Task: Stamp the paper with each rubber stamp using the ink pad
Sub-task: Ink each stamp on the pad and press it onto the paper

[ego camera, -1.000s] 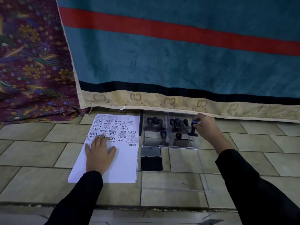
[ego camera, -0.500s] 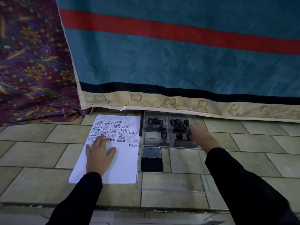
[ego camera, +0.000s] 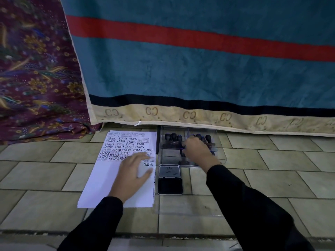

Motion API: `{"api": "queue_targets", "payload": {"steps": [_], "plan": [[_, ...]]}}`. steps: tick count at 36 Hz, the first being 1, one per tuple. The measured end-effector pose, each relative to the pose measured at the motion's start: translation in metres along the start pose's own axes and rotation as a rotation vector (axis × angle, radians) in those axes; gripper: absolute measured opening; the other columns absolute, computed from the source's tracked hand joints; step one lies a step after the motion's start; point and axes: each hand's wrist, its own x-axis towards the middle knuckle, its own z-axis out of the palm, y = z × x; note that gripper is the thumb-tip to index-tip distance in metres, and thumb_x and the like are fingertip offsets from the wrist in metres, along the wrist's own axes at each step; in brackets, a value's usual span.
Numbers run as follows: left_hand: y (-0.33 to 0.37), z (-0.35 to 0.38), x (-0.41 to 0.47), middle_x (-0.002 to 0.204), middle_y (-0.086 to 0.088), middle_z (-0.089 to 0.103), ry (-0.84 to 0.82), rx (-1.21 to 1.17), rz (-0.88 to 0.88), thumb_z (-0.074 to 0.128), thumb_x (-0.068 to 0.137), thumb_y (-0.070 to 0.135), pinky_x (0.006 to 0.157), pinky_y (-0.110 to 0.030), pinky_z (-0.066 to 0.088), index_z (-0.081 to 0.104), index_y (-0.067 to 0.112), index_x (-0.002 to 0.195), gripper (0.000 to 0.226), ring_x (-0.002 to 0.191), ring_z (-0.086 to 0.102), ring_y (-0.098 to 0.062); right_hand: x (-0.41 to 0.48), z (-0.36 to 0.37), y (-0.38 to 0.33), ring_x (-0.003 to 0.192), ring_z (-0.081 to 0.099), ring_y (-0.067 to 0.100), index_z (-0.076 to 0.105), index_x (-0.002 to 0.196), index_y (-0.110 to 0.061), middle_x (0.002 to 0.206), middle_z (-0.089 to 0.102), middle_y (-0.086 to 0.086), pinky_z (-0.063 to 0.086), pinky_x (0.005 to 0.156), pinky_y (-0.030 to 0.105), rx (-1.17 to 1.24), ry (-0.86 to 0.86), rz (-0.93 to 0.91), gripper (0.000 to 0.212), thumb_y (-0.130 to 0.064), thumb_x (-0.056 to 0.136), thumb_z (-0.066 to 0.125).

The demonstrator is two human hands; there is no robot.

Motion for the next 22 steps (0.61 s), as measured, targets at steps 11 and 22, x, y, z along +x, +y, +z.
{"api": "queue_targets", "payload": {"steps": [11, 22], "plan": [[0.01, 0.027, -0.018, 0.132, 0.022, 0.04, -0.232, 0.218, 0.071, 0.052, 0.062, 0.086, 0.108, -0.024, 0.018, 0.04, 0.038, 0.136, 0.089, 0.126, 0.03, -0.001, 0.002, 0.006, -0.007, 0.098, 0.057, 0.035, 0.063, 0.097, -0.002, 0.109, 0.056, 0.018, 0.051, 0.077, 0.037, 0.055, 0.075, 0.052, 0.015, -0.011, 0.084, 0.061], [0.004, 0.029, -0.021, 0.131, 0.023, 0.041, -0.224, 0.14, 0.031, 0.059, 0.061, 0.082, 0.108, -0.026, 0.02, 0.042, 0.04, 0.133, 0.085, 0.123, 0.029, -0.001, -0.022, -0.004, -0.007, 0.089, 0.059, 0.017, 0.062, 0.112, -0.01, 0.106, 0.055, 0.005, 0.051, 0.084, 0.022, 0.531, 0.267, -0.054, 0.035, -0.017, 0.079, 0.073]]}}
